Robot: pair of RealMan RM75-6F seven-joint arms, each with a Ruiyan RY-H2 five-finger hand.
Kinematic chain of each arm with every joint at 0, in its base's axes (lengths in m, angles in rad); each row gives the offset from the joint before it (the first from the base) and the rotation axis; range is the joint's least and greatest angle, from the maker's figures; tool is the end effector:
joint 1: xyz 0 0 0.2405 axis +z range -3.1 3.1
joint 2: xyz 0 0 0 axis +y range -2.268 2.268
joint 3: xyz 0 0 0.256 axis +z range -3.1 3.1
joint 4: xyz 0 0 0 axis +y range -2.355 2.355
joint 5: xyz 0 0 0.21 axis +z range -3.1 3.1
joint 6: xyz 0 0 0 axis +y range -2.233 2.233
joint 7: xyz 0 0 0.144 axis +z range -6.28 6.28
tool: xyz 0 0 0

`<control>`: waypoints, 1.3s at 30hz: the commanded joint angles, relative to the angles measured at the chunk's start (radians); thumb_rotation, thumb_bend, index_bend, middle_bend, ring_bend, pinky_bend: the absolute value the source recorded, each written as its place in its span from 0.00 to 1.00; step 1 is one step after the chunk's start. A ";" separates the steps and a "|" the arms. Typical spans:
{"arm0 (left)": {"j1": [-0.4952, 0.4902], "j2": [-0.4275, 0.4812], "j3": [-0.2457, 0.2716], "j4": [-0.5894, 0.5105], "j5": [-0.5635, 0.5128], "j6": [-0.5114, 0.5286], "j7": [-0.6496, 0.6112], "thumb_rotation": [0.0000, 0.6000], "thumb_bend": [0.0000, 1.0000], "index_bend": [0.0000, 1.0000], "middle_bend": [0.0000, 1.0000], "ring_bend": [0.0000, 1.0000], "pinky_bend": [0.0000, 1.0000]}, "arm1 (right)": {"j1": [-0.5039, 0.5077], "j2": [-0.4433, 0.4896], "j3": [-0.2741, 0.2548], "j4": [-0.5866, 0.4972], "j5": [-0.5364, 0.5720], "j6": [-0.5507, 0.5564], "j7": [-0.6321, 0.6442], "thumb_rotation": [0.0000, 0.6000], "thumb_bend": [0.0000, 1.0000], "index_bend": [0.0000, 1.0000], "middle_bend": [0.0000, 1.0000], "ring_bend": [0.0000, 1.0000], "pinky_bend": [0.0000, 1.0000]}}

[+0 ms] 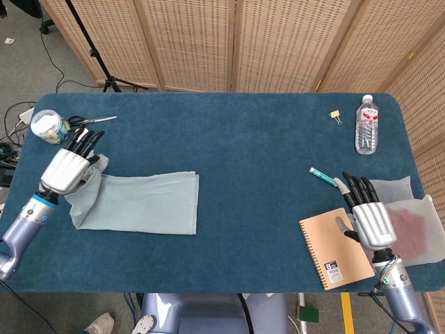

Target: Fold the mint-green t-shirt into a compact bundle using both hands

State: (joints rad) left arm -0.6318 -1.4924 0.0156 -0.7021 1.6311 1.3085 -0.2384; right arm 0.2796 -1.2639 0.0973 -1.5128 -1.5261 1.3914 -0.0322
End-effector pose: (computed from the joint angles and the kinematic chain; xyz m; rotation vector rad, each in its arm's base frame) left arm -0.2837 0.3764 0.1071 -1.8472 -0.3592 -0.9058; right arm -0.2716 -0.2483 0.1141 1.5361 -0.8138 1.0441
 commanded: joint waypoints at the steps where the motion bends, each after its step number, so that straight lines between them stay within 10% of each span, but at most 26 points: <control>1: -0.049 0.023 -0.003 -0.098 0.028 -0.020 0.094 1.00 0.66 0.69 0.00 0.00 0.00 | -0.001 0.002 0.002 -0.001 0.001 0.001 0.004 1.00 0.39 0.00 0.00 0.00 0.00; 39: -0.231 -0.213 -0.043 -0.259 0.029 -0.277 0.579 1.00 0.65 0.69 0.00 0.00 0.00 | -0.004 0.023 -0.001 -0.021 -0.007 0.002 0.029 1.00 0.39 0.00 0.00 0.00 0.00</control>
State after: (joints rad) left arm -0.8587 -1.6980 -0.0252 -0.9656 1.6650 1.0380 0.3334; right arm 0.2754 -1.2410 0.0968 -1.5336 -1.5331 1.3940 -0.0027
